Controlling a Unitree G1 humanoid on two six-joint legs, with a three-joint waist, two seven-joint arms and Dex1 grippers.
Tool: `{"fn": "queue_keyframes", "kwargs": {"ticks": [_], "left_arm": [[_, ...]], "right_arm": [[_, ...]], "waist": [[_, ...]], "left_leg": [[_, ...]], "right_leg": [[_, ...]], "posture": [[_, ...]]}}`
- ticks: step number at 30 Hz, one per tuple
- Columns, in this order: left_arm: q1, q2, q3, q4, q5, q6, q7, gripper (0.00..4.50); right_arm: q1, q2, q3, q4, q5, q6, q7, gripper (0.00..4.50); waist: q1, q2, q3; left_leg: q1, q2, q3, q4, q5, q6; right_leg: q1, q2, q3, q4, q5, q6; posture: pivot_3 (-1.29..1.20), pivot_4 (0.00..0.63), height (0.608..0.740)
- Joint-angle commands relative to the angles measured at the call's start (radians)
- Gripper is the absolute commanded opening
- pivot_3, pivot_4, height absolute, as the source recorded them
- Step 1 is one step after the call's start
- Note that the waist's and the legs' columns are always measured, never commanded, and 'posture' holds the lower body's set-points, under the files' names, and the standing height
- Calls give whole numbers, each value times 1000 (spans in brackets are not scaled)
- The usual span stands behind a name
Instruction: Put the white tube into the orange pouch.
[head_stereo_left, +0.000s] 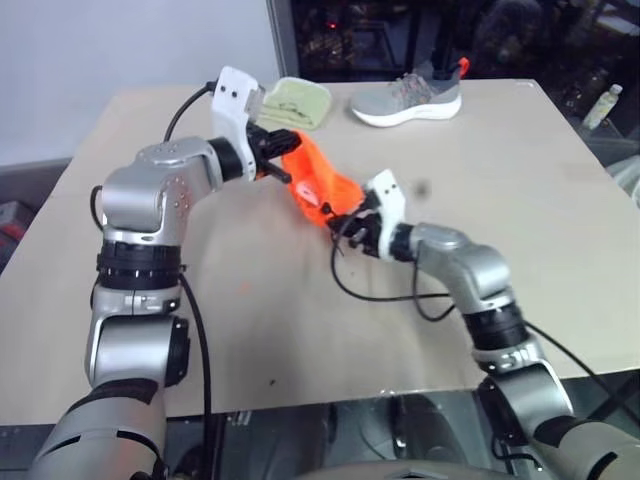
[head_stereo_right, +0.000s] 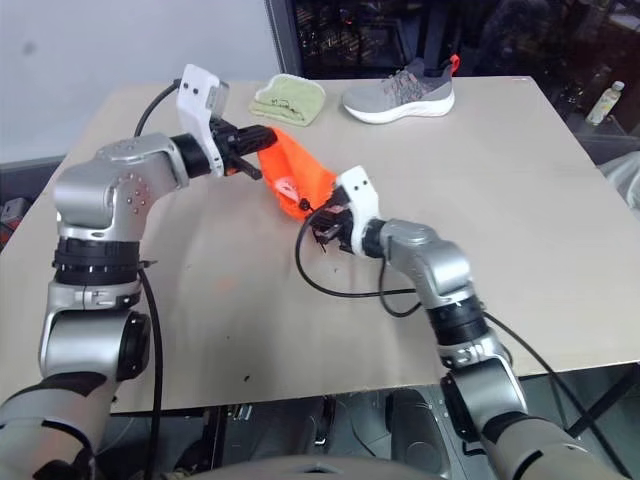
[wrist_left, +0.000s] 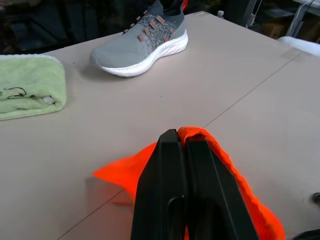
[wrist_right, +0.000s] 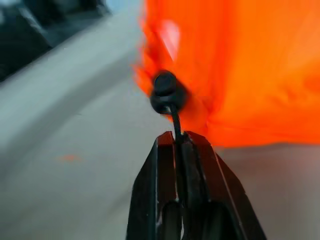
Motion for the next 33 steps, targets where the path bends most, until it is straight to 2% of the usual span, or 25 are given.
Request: {"fn": "queue_keyframes", "kwargs": {"ticks": [1,4,9,10,11,12,14,19,24,29,33], "left_arm": [[38,23,47,-78,-14,-12,-14,0],[99,34,61,-124,-29,-4,-31,0],[251,43,112,-318,-207,77,-150,0],[284,46,134,-370,-266,86,-190,547],[313,54,151,-423,-329,102,-231,743],[331,58,163,-460,-377,112,-257,1192],[339,71,146,-495,-404,100,-292,2162],[312,67,48,-488,-332,-11,-338,2162],[267,29,-61,-412,-189,-163,-344,2162],[230,2,-113,-387,-130,-233,-364,2162],[217,-22,-126,-397,-146,-230,-375,2162]], "right_arm": [[-38,-38,-112,-191,210,138,49,130],[-102,-66,-222,-224,364,241,26,130],[-200,-158,-321,-174,511,372,4,130],[-205,-194,-318,-175,525,398,14,0],[-206,-239,-307,-179,532,421,32,0],[-205,-272,-301,-181,543,439,42,0],[-202,-318,-295,-176,568,474,52,0],[-185,-384,-274,-184,596,518,61,0],[-164,-422,-260,-211,613,531,61,0],[-157,-440,-256,-236,632,538,46,0],[-156,-442,-255,-245,644,537,29,0]], "waist": [[0,0,0],[-1,0,0],[2,0,0],[3,0,0],[3,0,0],[5,0,0],[7,0,0],[7,0,0],[8,0,0],[9,0,0],[9,1,0]], "left_leg": [[0,0,0,0,-1,1],[0,1,0,0,-1,2],[0,2,0,0,-2,3],[0,2,0,0,-2,3],[0,2,0,0,-2,3],[-1,2,0,0,-2,4],[-1,1,1,0,-3,5],[3,2,1,1,-3,5],[2,3,0,2,-3,5],[1,3,0,2,-4,7],[1,3,0,2,-4,7]], "right_leg": [[0,0,0,0,0,0],[0,0,0,1,0,0],[0,-1,0,0,0,0],[0,-1,0,-1,0,0],[0,-1,-1,-1,0,0],[0,-1,-1,-2,0,0],[1,-2,-1,-3,0,0],[6,-1,-2,-4,0,0],[9,0,-4,-9,0,0],[10,0,-5,-11,0,0],[9,0,-5,-11,0,0]], "posture": [[0,150,740],[0,150,740],[0,150,740],[0,150,740],[0,150,740],[0,150,740],[0,150,740],[0,150,740],[0,150,740],[0,150,740],[0,150,740]]}}
